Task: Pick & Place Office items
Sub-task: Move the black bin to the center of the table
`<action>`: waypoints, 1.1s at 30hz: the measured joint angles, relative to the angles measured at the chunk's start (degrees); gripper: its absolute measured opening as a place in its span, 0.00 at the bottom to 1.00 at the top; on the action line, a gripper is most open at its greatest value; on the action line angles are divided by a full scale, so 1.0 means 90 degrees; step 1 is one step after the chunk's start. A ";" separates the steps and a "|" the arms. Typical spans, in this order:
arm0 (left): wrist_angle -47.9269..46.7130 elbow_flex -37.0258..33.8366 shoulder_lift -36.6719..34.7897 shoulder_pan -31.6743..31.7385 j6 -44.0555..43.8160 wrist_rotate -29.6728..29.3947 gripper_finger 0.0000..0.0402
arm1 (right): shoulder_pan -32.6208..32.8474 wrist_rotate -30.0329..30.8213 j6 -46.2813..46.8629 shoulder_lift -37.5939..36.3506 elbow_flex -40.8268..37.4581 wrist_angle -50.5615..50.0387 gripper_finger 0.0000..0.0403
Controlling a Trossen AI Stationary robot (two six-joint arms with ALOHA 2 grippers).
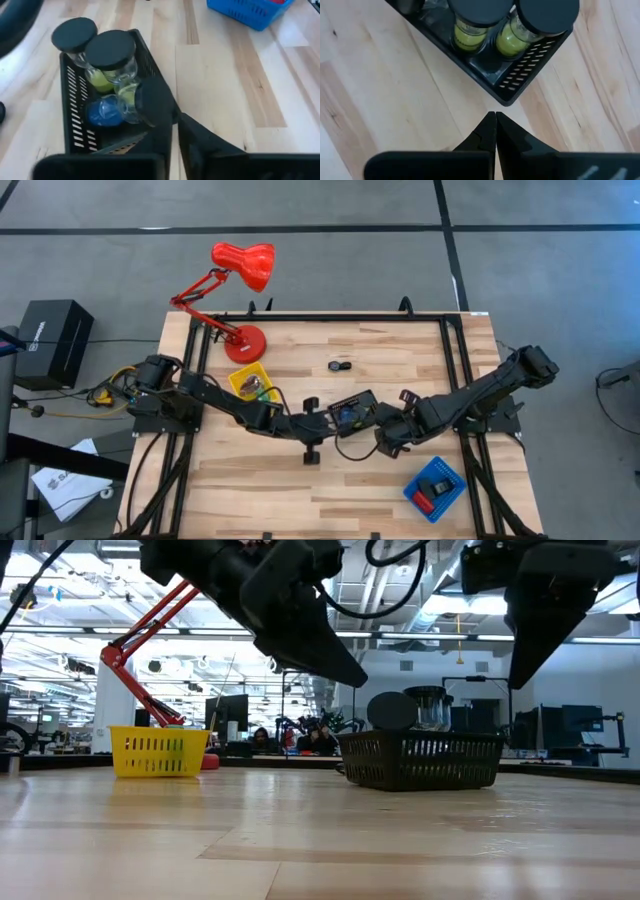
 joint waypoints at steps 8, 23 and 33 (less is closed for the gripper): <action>0.0088 0.0000 -0.0080 -0.0006 -0.0220 -0.0019 0.26 | -0.0235 0.0005 0.0356 0.0002 -0.0247 -0.0596 0.00; -0.1344 0.0002 -0.1128 -0.0158 -0.0595 0.0039 0.27 | -0.1417 -0.0181 0.0121 0.0007 -0.1069 0.0498 0.00; -0.2372 0.0002 -0.3033 -0.0448 -0.0690 0.0039 0.25 | -0.1711 -0.0509 -0.0166 0.0286 -0.1063 0.1320 0.00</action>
